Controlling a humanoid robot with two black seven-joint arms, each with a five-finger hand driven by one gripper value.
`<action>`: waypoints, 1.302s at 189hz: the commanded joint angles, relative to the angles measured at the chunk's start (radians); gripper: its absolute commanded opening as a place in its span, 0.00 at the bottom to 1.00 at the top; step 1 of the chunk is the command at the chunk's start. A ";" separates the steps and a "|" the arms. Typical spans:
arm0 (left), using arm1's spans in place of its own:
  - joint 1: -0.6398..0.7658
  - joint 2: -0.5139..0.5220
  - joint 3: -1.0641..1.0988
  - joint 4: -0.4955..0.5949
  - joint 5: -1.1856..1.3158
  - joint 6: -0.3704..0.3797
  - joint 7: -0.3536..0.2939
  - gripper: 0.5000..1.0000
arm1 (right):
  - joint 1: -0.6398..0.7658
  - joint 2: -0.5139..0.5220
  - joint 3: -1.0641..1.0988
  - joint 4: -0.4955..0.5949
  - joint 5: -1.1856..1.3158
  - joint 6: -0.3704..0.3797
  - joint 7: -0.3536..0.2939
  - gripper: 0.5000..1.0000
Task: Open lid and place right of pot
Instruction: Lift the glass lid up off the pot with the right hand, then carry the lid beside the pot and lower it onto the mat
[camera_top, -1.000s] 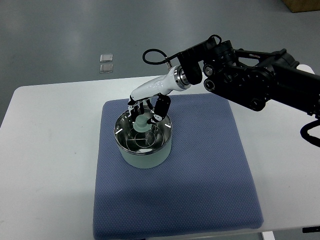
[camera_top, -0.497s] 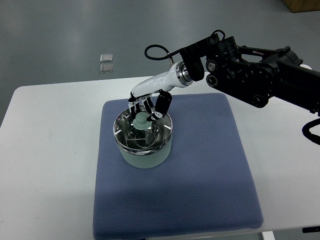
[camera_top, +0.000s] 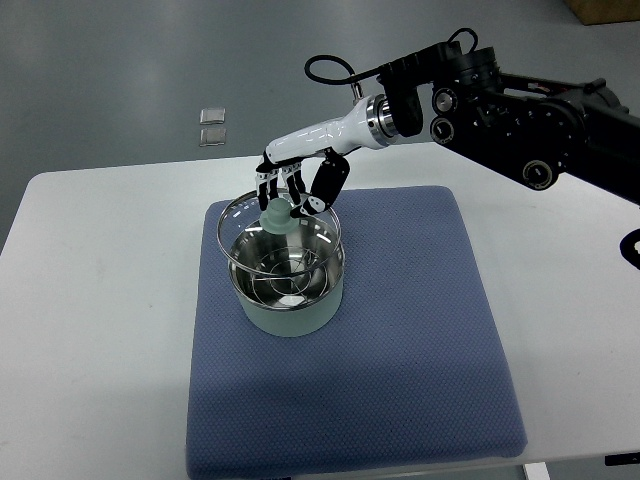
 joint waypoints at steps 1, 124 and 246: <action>0.000 0.000 0.000 0.000 0.000 0.000 0.000 1.00 | 0.000 -0.025 0.016 0.000 0.002 0.000 -0.001 0.00; 0.000 0.000 0.000 0.000 0.000 0.000 0.000 1.00 | -0.078 -0.216 0.019 -0.016 0.004 0.000 -0.001 0.00; 0.000 0.000 0.000 0.000 0.000 0.000 0.000 1.00 | -0.248 -0.226 0.019 -0.074 0.007 -0.063 0.007 0.05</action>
